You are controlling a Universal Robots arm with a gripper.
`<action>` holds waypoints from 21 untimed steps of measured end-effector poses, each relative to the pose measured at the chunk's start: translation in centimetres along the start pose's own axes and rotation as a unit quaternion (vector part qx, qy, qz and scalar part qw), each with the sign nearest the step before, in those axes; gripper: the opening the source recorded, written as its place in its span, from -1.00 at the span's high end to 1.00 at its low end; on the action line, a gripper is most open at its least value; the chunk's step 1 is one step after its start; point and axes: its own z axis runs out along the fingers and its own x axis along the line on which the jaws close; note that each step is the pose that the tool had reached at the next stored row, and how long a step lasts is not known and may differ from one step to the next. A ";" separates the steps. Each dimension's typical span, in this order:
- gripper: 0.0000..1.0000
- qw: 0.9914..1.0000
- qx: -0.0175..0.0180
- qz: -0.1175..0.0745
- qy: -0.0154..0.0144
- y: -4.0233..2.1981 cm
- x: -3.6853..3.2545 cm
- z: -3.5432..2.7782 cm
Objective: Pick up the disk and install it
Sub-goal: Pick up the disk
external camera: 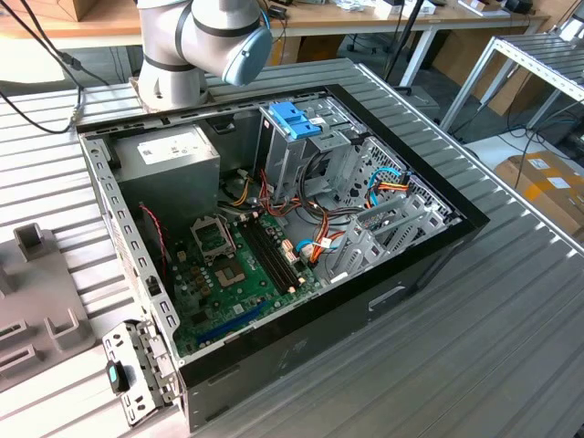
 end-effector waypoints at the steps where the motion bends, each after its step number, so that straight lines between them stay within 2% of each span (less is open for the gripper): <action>1: 0.79 1.000 0.000 -0.001 0.000 0.00 0.00 0.00; 21: 0.79 1.000 -0.001 -0.029 0.001 0.00 0.00 0.00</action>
